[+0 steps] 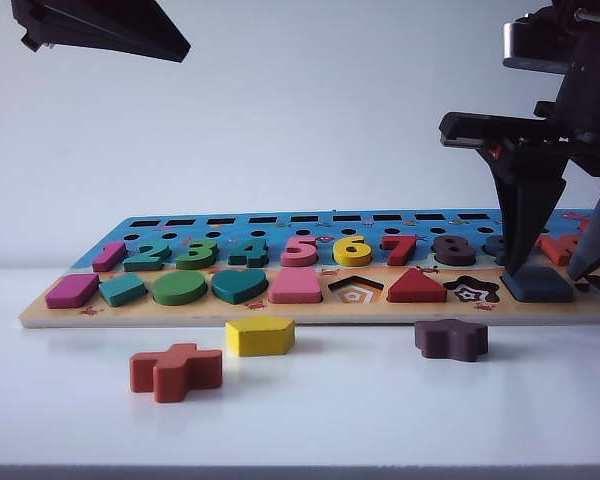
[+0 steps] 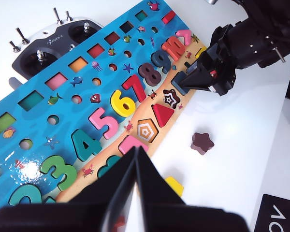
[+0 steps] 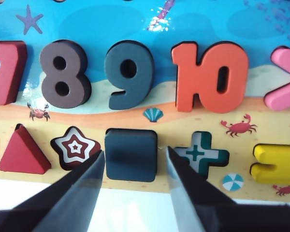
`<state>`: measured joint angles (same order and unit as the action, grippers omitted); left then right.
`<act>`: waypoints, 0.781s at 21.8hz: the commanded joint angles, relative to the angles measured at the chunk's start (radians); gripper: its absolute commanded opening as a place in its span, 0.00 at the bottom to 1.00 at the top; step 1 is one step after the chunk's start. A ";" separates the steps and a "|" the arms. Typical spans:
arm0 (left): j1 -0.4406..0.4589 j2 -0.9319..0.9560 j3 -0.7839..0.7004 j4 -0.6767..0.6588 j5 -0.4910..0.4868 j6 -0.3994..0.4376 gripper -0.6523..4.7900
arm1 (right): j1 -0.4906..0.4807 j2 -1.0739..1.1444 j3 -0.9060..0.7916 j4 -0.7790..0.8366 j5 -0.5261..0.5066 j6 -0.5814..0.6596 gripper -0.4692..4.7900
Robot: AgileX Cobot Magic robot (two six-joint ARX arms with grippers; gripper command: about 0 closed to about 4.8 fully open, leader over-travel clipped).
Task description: Insert the cube into the slot.
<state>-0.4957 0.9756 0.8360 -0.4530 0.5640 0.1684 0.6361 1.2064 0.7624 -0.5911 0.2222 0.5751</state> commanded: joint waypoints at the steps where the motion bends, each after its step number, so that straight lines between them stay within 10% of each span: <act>1: 0.000 0.002 0.003 0.014 0.004 0.003 0.14 | 0.000 -0.026 0.003 0.008 0.010 -0.003 0.54; 17: 0.000 0.002 0.003 0.014 0.004 0.003 0.14 | 0.000 -0.323 0.003 0.056 0.010 -0.120 0.54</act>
<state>-0.4957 0.9756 0.8360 -0.4530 0.5644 0.1684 0.6361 0.8970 0.7624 -0.5671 0.2256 0.4828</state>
